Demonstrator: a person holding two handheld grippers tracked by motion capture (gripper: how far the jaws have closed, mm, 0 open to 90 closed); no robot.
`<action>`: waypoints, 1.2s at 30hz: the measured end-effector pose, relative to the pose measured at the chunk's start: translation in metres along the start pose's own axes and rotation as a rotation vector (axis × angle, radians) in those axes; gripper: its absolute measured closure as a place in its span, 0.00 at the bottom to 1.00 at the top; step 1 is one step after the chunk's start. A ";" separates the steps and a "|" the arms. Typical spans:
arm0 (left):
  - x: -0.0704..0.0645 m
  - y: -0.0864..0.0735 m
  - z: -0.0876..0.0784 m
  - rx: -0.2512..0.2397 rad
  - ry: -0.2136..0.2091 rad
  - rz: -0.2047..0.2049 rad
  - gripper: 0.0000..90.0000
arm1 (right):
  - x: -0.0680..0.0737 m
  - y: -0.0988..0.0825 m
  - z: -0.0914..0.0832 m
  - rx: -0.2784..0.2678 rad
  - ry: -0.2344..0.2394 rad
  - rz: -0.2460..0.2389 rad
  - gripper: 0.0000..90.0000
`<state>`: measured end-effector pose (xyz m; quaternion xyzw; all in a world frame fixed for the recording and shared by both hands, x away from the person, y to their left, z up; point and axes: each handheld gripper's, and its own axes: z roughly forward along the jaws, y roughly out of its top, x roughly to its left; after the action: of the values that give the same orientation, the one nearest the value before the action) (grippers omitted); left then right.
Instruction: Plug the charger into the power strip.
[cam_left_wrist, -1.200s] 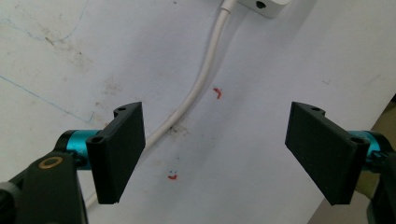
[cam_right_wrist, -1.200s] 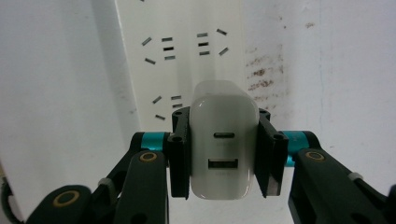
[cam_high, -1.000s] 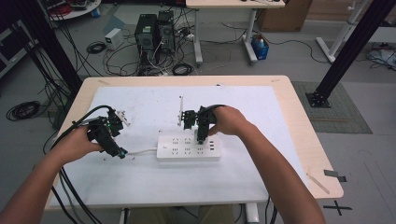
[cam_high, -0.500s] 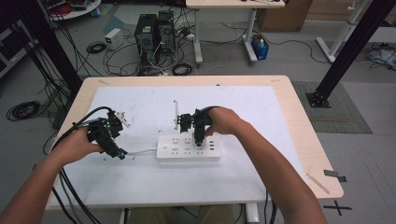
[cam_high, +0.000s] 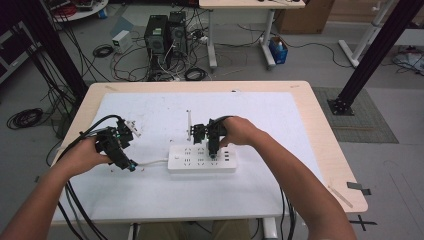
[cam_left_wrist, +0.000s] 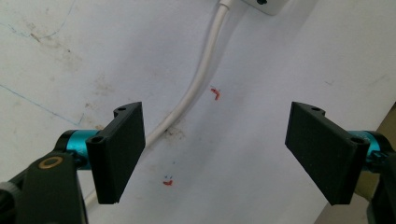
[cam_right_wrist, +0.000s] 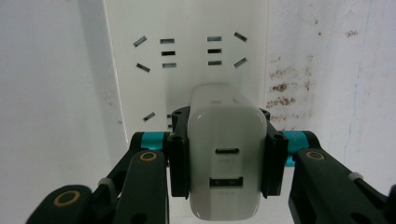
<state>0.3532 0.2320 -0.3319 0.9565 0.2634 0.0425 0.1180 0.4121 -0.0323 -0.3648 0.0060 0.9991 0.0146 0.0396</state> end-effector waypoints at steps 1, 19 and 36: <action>0.001 0.000 0.001 0.003 0.000 -0.001 0.22 | -0.001 0.000 0.000 0.000 0.005 0.000 0.70; -0.003 -0.001 -0.005 0.003 0.010 0.005 0.22 | 0.009 0.001 0.002 0.014 -0.056 -0.019 0.70; -0.003 -0.001 0.001 0.011 0.004 -0.006 0.22 | -0.010 0.002 0.004 0.015 0.051 0.014 0.70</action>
<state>0.3507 0.2311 -0.3328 0.9563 0.2665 0.0425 0.1126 0.4219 -0.0304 -0.3681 0.0128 0.9998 0.0075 0.0142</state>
